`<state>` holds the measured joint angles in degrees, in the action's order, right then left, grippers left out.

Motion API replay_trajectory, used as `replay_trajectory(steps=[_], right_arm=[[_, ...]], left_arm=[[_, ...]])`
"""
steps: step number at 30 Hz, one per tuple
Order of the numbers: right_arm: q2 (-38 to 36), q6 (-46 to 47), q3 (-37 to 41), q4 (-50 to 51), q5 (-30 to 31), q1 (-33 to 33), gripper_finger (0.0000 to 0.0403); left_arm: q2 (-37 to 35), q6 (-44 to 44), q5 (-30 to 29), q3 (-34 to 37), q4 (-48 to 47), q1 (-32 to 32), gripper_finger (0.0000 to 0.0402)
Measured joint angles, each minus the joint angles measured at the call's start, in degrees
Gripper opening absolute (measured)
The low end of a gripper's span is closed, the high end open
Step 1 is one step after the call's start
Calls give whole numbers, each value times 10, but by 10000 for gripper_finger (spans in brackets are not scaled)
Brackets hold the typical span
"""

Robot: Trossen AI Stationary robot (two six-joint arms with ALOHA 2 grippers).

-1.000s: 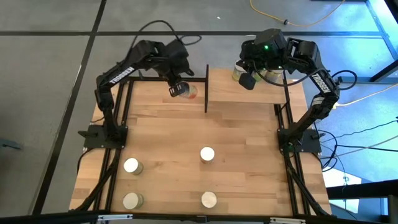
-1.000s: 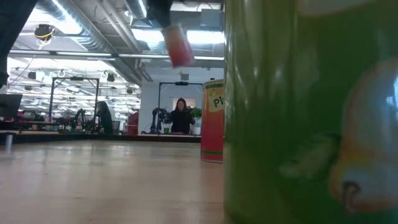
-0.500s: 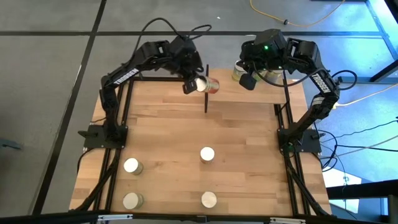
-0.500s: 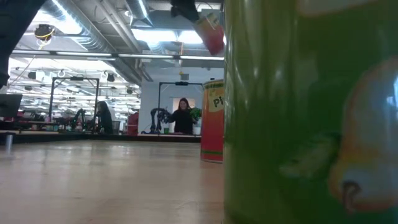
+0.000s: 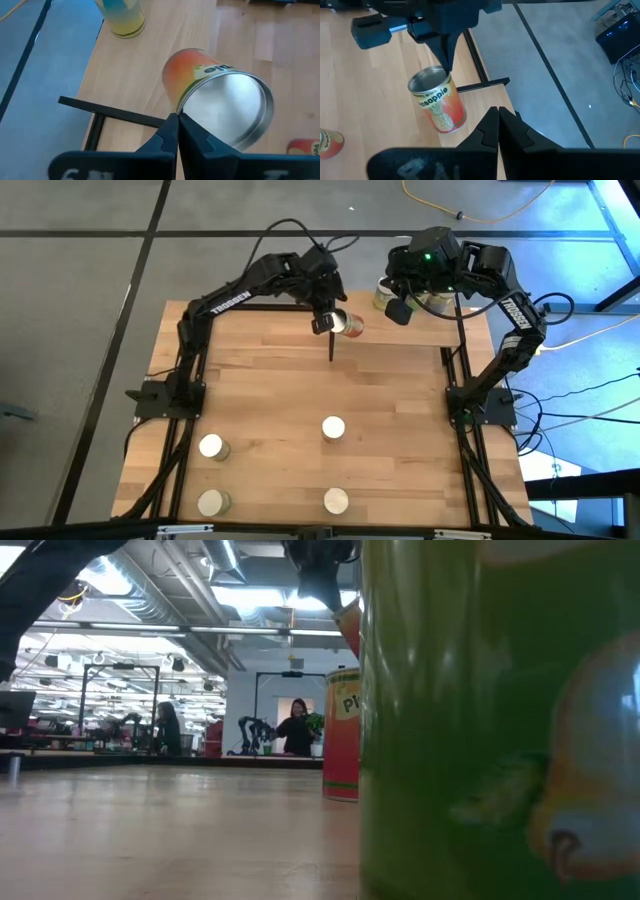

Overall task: Pick and place cans onto a shelf
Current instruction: Put the top canned pineapple on the shelf

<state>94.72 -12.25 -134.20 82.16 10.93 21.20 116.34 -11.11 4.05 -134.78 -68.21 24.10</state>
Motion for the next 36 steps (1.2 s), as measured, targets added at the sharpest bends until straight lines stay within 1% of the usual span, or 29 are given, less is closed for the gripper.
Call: replay_trajectory(steps=[13,18,21,25,28,36], right_arm=[[0,0,0,0,0,0,6],[0,-1,0,0,0,0,6],[0,-4,0,0,0,0,6],[0,-5,0,0,0,1,6],[0,-9,0,1,0,3,6],[0,-3,0,4,0,12,6]], left_arm=[[26,3,-3,0,13,10,0],[23,4,-5,0,17,5,0],[14,5,9,0,11,-1,0],[4,5,53,-1,-13,-12,0],[3,5,73,-1,-36,-28,0],[4,0,72,-1,-123,-73,0]])
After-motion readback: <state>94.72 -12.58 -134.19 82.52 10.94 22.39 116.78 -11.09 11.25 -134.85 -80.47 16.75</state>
